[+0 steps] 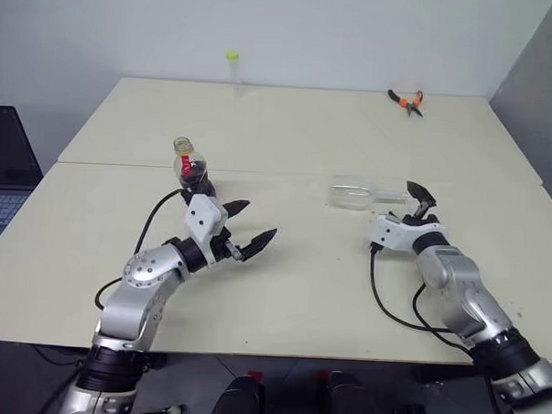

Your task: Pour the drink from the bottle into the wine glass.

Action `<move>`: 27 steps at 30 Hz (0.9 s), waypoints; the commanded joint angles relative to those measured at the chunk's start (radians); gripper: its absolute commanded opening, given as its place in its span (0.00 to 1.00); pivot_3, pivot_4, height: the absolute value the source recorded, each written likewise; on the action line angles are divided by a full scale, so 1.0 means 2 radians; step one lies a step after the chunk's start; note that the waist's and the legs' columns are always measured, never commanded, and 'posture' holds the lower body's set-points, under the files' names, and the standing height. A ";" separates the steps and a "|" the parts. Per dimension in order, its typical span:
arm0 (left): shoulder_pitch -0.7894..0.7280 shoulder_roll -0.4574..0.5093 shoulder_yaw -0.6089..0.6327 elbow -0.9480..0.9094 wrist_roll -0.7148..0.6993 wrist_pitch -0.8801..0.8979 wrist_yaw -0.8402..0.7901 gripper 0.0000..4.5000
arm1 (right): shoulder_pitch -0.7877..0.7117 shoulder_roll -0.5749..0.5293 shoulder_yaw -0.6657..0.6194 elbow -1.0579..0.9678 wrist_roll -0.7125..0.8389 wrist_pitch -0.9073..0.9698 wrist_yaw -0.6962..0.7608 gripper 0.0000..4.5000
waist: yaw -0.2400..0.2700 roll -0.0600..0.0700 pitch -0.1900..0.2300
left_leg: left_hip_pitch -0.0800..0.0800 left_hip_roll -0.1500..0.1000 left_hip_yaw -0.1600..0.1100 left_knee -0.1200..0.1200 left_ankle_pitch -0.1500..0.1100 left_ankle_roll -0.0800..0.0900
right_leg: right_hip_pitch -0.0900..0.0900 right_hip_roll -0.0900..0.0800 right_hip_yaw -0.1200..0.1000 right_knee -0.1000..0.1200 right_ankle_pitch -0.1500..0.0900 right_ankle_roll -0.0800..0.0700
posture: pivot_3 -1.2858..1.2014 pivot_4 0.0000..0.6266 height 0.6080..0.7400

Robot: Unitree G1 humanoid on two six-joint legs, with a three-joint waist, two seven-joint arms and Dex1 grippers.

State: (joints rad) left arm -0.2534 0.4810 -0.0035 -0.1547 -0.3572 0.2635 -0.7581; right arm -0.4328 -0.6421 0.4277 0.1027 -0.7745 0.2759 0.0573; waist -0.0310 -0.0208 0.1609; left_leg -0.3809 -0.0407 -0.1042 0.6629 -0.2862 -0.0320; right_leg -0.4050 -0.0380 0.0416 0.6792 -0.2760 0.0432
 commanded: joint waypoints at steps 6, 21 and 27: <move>-0.029 -0.014 -0.005 0.027 -0.002 -0.018 -0.026 1.00 | -0.074 0.050 0.025 0.141 -0.070 -0.008 -0.060 1.00 | -0.002 0.000 0.000 | 0.000 0.000 0.000 0.000 0.000 0.000 | 0.000 0.000 0.001 0.000 0.000 0.000 | 0.52 0.24 1.00; -0.032 -0.033 -0.007 0.085 0.010 -0.077 -0.042 1.00 | -0.157 0.126 0.019 0.319 -0.039 -0.020 -0.100 0.39 | -0.013 -0.001 -0.001 | 0.001 0.001 0.001 0.000 0.000 0.000 | 0.000 0.000 0.001 0.001 0.000 0.000 | 0.52 0.24 1.00; -0.025 -0.034 -0.003 0.076 0.010 -0.069 -0.031 1.00 | -0.131 0.118 -0.003 0.225 -0.034 0.016 -0.083 0.03 | -0.013 -0.001 -0.001 | 0.001 0.000 0.000 0.000 0.000 0.000 | 0.000 0.000 0.001 0.001 0.000 0.000 | 0.52 0.24 1.00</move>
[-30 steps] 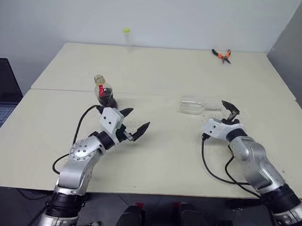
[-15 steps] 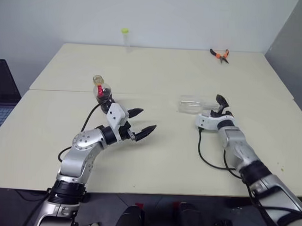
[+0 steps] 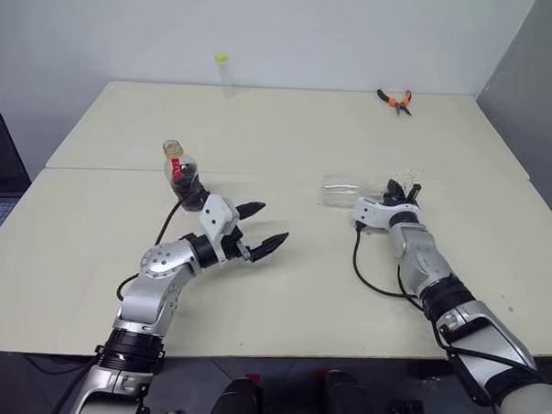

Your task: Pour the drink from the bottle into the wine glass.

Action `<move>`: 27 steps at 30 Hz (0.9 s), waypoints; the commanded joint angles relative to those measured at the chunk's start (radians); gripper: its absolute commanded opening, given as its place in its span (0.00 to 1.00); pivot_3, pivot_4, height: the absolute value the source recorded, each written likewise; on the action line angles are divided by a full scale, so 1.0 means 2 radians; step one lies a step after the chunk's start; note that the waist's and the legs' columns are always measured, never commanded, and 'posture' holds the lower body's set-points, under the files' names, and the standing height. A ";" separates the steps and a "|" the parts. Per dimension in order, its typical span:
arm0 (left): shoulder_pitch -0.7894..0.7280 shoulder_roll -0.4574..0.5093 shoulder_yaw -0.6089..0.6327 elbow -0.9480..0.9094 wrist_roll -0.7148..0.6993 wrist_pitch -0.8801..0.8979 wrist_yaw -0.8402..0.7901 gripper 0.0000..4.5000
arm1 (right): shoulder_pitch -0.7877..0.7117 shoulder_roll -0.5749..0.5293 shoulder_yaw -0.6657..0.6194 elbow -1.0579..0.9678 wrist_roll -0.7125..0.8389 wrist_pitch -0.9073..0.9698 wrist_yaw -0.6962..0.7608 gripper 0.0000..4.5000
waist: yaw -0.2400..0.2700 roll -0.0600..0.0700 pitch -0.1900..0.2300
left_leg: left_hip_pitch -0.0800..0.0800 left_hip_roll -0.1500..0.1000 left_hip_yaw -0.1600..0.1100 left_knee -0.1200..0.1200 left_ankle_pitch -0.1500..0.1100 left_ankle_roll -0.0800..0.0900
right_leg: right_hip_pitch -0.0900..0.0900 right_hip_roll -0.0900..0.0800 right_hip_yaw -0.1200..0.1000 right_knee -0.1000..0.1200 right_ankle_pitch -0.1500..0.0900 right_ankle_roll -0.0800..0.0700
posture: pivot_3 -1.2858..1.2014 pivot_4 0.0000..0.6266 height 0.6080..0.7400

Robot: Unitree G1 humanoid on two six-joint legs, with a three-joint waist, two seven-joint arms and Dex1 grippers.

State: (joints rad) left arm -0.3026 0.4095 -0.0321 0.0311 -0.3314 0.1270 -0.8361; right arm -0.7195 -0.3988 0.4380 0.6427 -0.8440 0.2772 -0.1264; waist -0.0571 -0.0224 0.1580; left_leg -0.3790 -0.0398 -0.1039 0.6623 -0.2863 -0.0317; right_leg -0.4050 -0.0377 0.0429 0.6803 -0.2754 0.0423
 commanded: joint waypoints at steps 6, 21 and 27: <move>0.005 0.011 0.011 -0.027 0.008 0.008 0.025 1.00 | 0.045 -0.029 -0.033 -0.152 0.017 0.010 0.054 0.03 | 0.001 0.001 0.000 | -0.001 0.000 0.000 0.000 0.000 0.000 | -0.001 0.000 0.000 -0.001 0.000 0.000 | 0.52 0.24 1.00; 0.052 0.131 0.092 -0.141 -0.121 0.131 -0.063 1.00 | 0.121 0.161 -0.194 -0.239 0.435 -0.128 0.201 0.03 | 0.003 0.002 0.002 | -0.001 0.000 -0.001 0.000 -0.001 0.002 | -0.001 0.000 -0.001 -0.001 0.000 0.000 | 0.52 0.24 1.00; 0.052 0.145 0.123 -0.155 -0.143 0.152 -0.049 1.00 | 0.085 0.180 -0.199 -0.109 0.444 -0.230 0.213 0.03 | 0.003 0.004 0.003 | -0.001 0.000 -0.001 0.000 -0.001 0.002 | -0.001 0.000 -0.001 0.000 0.000 0.000 | 0.52 0.24 1.00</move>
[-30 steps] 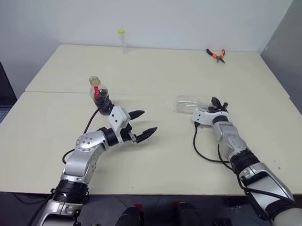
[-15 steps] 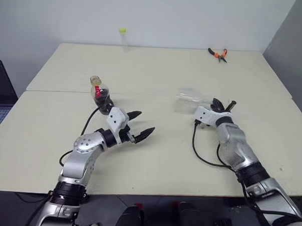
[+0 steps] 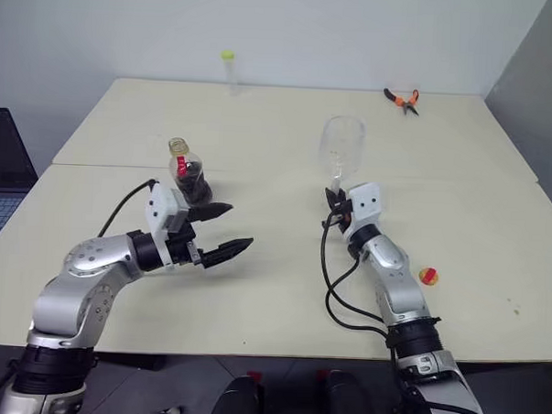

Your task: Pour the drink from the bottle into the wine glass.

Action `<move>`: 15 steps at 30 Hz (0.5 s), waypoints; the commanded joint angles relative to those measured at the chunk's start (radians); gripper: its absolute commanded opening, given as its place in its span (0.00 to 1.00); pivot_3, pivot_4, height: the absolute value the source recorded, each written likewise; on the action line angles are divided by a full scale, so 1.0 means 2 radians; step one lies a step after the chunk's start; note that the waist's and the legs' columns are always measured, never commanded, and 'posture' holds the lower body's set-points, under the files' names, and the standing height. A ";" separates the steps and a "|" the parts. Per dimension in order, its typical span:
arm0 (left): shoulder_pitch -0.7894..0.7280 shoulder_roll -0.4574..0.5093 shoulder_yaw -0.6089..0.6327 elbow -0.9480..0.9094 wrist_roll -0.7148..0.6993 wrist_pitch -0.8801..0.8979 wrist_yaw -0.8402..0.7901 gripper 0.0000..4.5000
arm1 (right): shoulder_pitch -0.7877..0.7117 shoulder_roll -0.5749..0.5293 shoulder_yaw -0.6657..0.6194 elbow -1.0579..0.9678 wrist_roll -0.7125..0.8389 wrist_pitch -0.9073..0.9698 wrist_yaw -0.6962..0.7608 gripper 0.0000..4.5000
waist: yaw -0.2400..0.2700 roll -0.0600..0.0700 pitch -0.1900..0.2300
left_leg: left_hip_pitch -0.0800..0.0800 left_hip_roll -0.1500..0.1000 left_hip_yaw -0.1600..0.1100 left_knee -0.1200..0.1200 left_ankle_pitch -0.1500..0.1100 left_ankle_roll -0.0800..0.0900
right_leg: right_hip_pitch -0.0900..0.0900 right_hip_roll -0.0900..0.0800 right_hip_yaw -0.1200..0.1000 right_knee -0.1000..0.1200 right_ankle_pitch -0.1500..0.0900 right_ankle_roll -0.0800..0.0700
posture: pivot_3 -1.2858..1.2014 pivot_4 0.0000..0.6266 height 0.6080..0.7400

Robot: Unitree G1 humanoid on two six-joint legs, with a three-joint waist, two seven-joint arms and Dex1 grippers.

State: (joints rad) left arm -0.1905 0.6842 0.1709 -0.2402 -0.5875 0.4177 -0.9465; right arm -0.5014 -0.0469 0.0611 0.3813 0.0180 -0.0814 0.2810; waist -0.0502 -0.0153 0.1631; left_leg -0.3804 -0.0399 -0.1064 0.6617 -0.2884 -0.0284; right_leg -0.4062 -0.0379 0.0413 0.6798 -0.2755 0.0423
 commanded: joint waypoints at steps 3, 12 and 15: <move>-0.005 0.019 0.043 -0.029 -0.025 0.019 0.010 1.00 | -0.038 0.010 -0.005 0.070 0.022 -0.090 0.035 0.03 | -0.004 0.000 0.000 | 0.000 0.000 0.000 0.000 0.000 0.000 | 0.000 0.000 0.000 0.000 0.000 0.000 | 0.52 0.24 1.00; 0.025 0.032 0.063 -0.066 -0.033 0.042 0.029 1.00 | -0.013 0.039 0.035 0.058 0.038 -0.106 0.113 0.03 | -0.004 0.000 0.000 | 0.000 0.001 0.000 0.000 0.000 0.000 | 0.000 0.000 0.000 0.000 0.000 0.000 | 0.52 0.24 1.00; 0.028 0.032 0.062 -0.075 -0.035 0.048 0.034 1.00 | -0.024 0.049 0.045 0.073 0.033 -0.103 0.119 0.03 | -0.004 0.000 0.000 | 0.000 0.001 0.000 0.000 0.000 0.000 | 0.000 0.000 0.000 0.000 0.000 0.000 | 0.52 0.24 1.00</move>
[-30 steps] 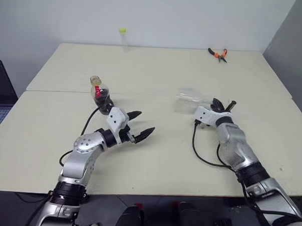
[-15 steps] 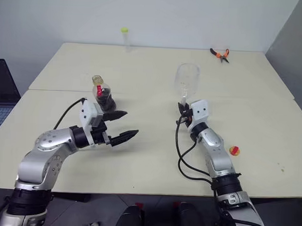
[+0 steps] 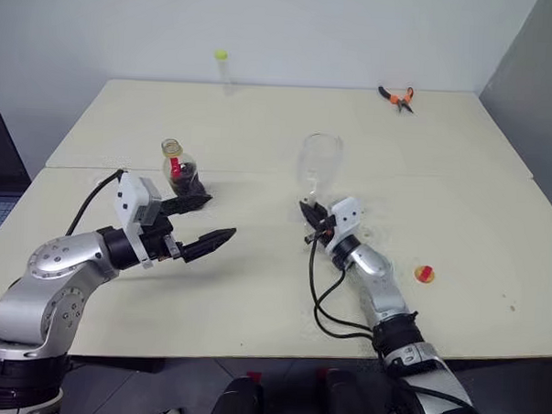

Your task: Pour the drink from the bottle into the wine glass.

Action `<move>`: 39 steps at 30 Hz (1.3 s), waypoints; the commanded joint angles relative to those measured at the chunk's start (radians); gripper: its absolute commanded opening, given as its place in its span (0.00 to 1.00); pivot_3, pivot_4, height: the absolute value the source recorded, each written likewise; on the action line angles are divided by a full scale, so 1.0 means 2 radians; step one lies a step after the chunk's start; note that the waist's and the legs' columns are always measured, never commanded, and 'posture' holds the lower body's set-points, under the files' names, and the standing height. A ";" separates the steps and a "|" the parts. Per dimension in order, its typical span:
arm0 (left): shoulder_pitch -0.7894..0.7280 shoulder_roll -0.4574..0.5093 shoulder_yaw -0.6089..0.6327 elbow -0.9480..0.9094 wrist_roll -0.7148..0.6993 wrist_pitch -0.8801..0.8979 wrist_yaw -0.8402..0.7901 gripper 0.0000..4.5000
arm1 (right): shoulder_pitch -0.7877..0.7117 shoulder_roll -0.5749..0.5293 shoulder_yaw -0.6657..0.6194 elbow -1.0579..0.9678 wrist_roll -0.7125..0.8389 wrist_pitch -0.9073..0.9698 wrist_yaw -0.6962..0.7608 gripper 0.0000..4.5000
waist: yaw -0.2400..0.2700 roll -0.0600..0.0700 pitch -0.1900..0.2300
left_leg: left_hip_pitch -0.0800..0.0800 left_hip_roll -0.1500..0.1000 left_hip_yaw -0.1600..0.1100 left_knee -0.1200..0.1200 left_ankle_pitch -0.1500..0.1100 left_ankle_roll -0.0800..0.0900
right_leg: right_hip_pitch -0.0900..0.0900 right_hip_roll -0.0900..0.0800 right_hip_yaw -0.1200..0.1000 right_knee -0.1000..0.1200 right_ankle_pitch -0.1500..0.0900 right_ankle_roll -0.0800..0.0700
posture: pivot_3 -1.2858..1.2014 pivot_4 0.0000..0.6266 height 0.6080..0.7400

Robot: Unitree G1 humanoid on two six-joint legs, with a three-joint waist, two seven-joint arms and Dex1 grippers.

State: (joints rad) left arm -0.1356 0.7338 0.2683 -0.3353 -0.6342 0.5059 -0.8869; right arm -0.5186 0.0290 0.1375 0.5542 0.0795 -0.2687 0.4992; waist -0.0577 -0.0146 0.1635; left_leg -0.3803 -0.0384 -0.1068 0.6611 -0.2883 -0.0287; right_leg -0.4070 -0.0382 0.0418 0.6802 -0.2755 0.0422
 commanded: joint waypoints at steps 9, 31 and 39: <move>0.002 0.008 0.014 -0.035 -0.012 0.010 0.012 1.00 | -0.069 0.025 0.018 0.073 -0.013 -0.019 0.018 0.03 | 0.000 0.000 0.000 | 0.000 0.000 0.000 0.000 0.001 -0.001 | 0.000 0.000 0.000 0.000 0.000 0.000 | 0.52 0.24 1.00; 0.007 0.019 0.051 -0.040 -0.028 0.013 0.022 1.00 | -0.083 0.014 0.003 0.138 -0.009 -0.030 0.031 0.56 | 0.000 0.000 0.000 | 0.000 0.000 0.000 0.000 0.001 -0.001 | 0.000 0.000 0.000 0.000 0.000 0.000 | 0.52 0.24 1.00; 0.006 0.023 0.063 -0.046 -0.031 0.015 0.026 1.00 | -0.079 0.012 0.004 0.137 -0.014 -0.030 0.036 0.99 | 0.000 0.000 0.000 | 0.000 0.000 0.000 0.000 0.001 -0.001 | 0.000 0.000 0.000 0.000 0.000 0.000 | 0.52 0.24 1.00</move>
State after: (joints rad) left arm -0.1185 0.7621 0.3596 -0.3874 -0.6762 0.5393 -0.8390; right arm -0.6616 0.0509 0.1496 0.8392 0.0581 -0.3164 0.5633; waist -0.0579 -0.0145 0.1635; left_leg -0.3801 -0.0388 -0.1068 0.6611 -0.2866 -0.0317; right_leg -0.4068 -0.0380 0.0419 0.6800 -0.2755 0.0421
